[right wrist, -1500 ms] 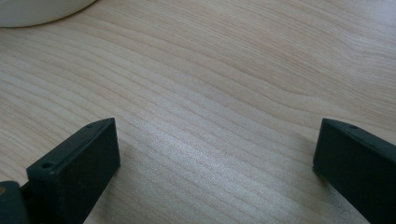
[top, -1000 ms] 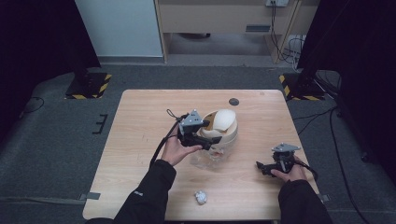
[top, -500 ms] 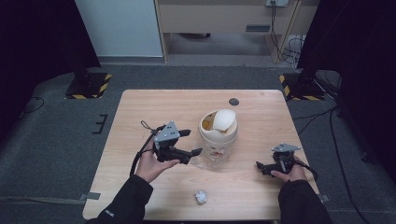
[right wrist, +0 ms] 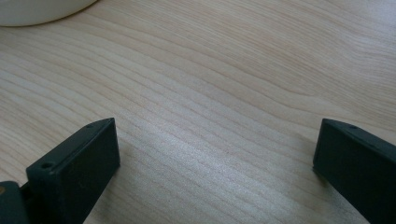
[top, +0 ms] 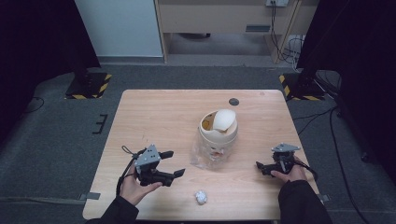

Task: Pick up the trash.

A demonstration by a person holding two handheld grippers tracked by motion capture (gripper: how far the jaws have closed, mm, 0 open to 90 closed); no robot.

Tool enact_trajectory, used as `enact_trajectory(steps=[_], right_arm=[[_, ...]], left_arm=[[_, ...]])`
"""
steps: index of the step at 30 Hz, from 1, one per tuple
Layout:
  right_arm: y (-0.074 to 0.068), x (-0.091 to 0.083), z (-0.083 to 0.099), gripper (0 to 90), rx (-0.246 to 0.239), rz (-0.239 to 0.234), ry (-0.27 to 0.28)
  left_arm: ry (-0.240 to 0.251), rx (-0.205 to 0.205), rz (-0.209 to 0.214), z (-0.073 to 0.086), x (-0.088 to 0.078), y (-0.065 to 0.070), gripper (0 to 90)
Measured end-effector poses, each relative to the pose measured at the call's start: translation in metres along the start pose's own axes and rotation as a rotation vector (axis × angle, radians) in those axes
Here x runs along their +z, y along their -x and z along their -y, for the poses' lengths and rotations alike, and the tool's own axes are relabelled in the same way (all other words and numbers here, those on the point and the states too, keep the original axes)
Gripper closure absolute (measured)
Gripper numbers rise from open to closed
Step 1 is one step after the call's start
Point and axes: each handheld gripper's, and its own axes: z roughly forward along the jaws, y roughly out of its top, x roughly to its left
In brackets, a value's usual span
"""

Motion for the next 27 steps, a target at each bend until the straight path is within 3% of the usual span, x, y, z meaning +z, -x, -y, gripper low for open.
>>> enact_trajectory(steps=[5, 8, 18, 27], right_arm=[[0.0, 0.0, 0.0, 0.7, -0.003, -0.002, 0.0], [-0.001, 0.0, 0.0, 0.7, -0.005, -0.005, 0.0], [-0.001, -0.001, 0.0, 0.7, -0.006, -0.008, -0.002], [-0.001, -0.001, 0.0, 0.7, -0.006, -0.008, -0.002]], left_arm=[[-0.032, 0.001, 0.014, 0.01, 0.005, 0.008, 19.2], [-0.078, 0.009, 0.045, 0.02, 0.013, 0.018, 20.3], [-0.159, 0.039, 0.103, 0.027, 0.032, 0.029, 22.9], [-0.266, 0.086, 0.15, 0.037, 0.054, 0.042, 25.7]])
